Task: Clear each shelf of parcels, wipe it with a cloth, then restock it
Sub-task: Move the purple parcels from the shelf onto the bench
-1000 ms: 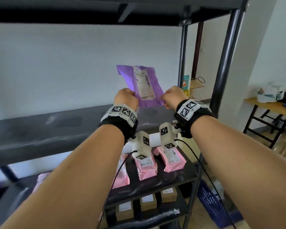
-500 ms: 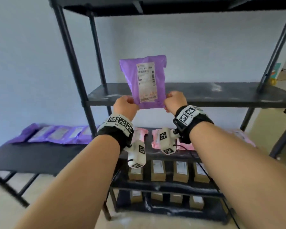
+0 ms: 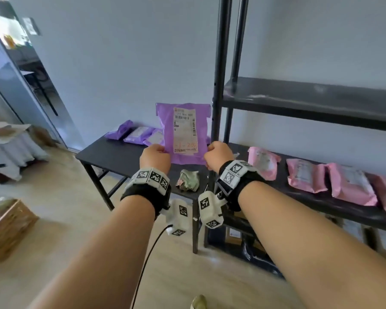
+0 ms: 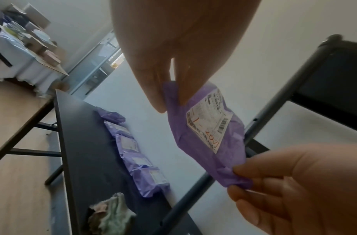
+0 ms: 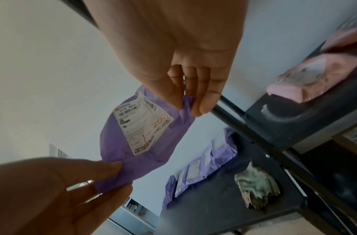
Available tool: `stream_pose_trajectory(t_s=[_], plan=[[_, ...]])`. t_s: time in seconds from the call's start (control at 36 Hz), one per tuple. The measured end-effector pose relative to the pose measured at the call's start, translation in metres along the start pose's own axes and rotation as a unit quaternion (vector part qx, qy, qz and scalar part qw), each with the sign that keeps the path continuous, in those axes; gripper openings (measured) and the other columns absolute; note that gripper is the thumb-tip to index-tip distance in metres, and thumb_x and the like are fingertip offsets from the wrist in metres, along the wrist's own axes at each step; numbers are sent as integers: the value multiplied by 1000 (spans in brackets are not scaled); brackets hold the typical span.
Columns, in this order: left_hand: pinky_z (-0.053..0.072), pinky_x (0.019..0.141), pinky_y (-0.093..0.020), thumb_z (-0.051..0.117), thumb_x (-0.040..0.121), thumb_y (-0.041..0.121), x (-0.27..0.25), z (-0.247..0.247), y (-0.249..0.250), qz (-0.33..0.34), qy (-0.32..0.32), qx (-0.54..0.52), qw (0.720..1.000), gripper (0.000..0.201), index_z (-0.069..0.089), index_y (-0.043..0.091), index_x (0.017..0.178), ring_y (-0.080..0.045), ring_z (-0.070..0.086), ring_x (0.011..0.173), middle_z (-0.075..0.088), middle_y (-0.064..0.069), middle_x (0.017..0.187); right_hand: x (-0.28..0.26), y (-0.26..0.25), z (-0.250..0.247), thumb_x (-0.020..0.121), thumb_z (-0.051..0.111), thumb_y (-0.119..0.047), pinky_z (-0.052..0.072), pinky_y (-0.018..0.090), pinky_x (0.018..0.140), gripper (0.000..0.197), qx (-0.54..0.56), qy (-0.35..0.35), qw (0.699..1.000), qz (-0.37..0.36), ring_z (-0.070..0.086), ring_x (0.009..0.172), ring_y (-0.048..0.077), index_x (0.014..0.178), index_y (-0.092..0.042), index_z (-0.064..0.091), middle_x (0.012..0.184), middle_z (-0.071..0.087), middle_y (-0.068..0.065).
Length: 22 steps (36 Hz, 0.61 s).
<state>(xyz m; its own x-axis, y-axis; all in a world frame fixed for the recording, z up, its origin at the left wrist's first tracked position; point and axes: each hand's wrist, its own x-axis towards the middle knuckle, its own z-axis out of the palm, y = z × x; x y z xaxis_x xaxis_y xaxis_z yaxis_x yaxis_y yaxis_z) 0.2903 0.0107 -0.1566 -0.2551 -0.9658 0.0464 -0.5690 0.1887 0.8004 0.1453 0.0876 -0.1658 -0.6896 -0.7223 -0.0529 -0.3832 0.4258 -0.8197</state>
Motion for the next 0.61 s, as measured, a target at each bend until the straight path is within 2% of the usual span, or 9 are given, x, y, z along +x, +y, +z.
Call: stream_pose_trajectory(t_s=[0.06,0.11,0.19,0.22,0.28,0.33,0.42,0.53,0.61], plan=[[40,56,-23,55,78,9,21,0,-14,-13,-11,-2,1000,17,70,17,83,-23,60,73,66,-4,78,17,1,24,85,49,-5,58,46,79,15,-5,-16,1000,6,68,83,34,85,-13,62,84,67,11],[47,63,-26,54,79,8,45,2,-25,-19,-23,4,1000,18,68,20,81,-24,63,77,68,-4,80,38,3,48,85,50,-5,58,44,78,14,-7,-23,999,22,67,84,34,84,-14,61,83,66,11],[49,68,-27,51,81,6,78,4,-39,-26,-36,14,999,27,72,21,90,-24,65,80,68,-3,81,74,7,80,86,51,-5,54,33,68,19,-13,-34,998,46,66,81,31,73,-16,59,82,66,10],[49,68,-27,51,80,6,89,4,-44,-27,-38,22,999,28,72,20,93,-25,65,81,68,-3,81,87,8,91,86,51,-4,49,28,64,19,-16,-41,998,53,65,80,30,73,-15,61,83,66,10],[46,67,-25,52,82,9,110,2,-55,-28,-47,45,998,29,73,21,97,-23,63,81,69,-2,86,110,7,111,87,53,-4,43,24,64,17,-16,-56,996,73,64,84,28,90,-8,69,90,67,12],[42,67,-23,52,84,11,130,-2,-64,-26,-56,64,996,29,72,22,100,-20,60,79,69,0,90,131,5,132,88,54,-4,45,27,72,22,-11,-64,994,88,64,94,29,103,-5,70,100,69,12],[42,67,-23,53,84,12,161,-6,-78,-26,-67,78,994,29,72,22,102,-20,61,80,70,1,90,158,-3,161,85,56,-3,55,36,82,22,-9,-66,992,109,66,95,32,103,-4,70,102,70,15],[43,68,-25,52,84,12,202,-3,-92,-38,-77,95,992,27,71,20,102,-21,61,83,70,-2,93,191,-8,191,83,56,-5,57,44,81,24,-30,-71,990,115,67,92,36,103,-1,67,101,69,20],[43,70,-25,52,85,13,234,6,-95,-40,-89,102,990,30,69,21,109,-21,62,87,70,-2,100,210,-11,199,84,54,-4,57,45,81,21,-39,-72,988,128,67,91,36,102,1,66,98,68,21]])
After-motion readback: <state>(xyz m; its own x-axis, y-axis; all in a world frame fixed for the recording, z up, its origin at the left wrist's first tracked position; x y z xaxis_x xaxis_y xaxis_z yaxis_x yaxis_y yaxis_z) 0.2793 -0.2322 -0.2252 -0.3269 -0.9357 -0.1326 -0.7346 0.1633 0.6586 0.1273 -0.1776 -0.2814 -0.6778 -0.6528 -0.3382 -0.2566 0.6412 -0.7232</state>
